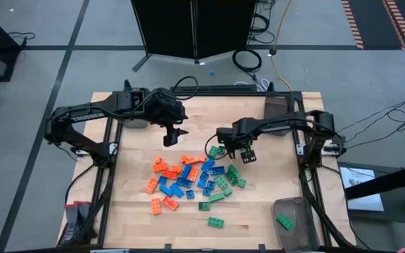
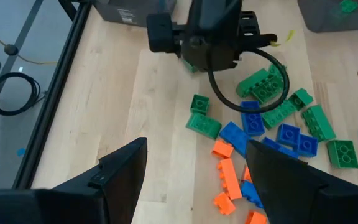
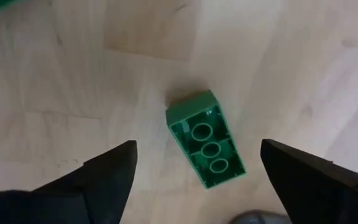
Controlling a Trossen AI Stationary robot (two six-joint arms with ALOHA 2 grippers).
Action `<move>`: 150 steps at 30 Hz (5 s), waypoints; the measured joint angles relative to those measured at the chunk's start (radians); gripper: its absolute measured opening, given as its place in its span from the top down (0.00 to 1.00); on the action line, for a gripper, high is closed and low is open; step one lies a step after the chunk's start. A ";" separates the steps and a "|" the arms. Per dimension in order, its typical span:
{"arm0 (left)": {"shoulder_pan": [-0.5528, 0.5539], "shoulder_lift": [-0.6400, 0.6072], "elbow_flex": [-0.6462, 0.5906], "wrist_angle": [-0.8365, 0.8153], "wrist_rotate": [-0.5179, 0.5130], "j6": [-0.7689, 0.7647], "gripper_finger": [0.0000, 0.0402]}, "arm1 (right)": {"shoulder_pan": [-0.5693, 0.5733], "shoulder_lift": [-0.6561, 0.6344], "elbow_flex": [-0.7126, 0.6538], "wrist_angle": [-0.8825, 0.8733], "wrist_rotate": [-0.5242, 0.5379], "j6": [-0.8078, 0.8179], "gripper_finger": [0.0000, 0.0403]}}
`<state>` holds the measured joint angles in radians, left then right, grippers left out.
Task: Sort blocks
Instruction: Put the green game piece into the bottom right black bin
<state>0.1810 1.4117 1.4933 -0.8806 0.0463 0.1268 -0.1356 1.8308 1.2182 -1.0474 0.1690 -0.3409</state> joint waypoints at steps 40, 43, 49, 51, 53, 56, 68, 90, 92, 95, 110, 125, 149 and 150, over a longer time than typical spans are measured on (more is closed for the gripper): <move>0.002 0.001 -0.001 -0.017 -0.045 0.014 0.32 | -0.021 -0.185 -0.089 0.175 0.032 0.235 0.72; 0.002 0.004 -0.001 -0.010 -0.045 0.019 0.32 | -0.020 -0.275 -0.071 0.236 0.030 0.310 0.72; 0.002 0.006 -0.002 0.121 -0.047 0.013 0.32 | -0.021 -0.442 -0.064 0.474 0.022 0.425 0.72; 0.002 0.006 -0.002 0.153 -0.043 0.013 0.32 | -0.017 -0.493 -0.064 0.520 0.013 0.444 0.72; 0.002 0.006 -0.002 0.177 -0.040 0.010 0.32 | -0.006 -0.534 -0.064 0.524 0.014 0.464 0.72; 0.001 0.006 -0.009 0.258 0.014 -0.014 0.32 | 0.021 -0.579 -0.064 0.530 0.015 0.488 0.72; -0.050 0.065 -0.075 0.712 0.084 -0.016 0.32 | 0.080 -0.630 -0.064 0.715 0.048 0.494 0.72; -0.052 0.107 -0.074 0.623 0.067 -0.050 0.32 | 0.413 -0.700 -0.064 0.228 -0.020 0.943 0.72; -0.054 0.106 -0.074 0.587 0.069 -0.043 0.32 | 0.514 -0.707 -0.064 0.111 -0.038 1.104 0.72; -0.052 0.106 -0.074 0.558 0.069 -0.039 0.32 | 0.686 -0.706 -0.064 -0.008 -0.090 1.343 0.72; -0.045 0.106 -0.074 0.548 0.068 -0.032 0.32 | 1.167 -0.422 -0.064 -0.037 -0.266 1.949 0.72; -0.044 0.106 -0.074 0.483 0.050 -0.032 0.32 | 1.194 -0.267 -0.064 0.021 -0.356 1.949 0.43; 0.002 0.430 -0.076 0.495 -0.029 -0.339 0.32 | 1.150 -0.269 -0.064 -0.016 -0.347 1.971 0.15; -0.004 0.453 -0.075 0.515 -0.009 -0.307 0.32 | 1.150 -0.269 -0.064 -0.017 -0.347 1.971 0.15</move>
<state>0.1771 1.8643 1.4185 -0.3657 0.0369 -0.1806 1.0145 1.5620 1.1538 -1.0645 -0.1780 1.6302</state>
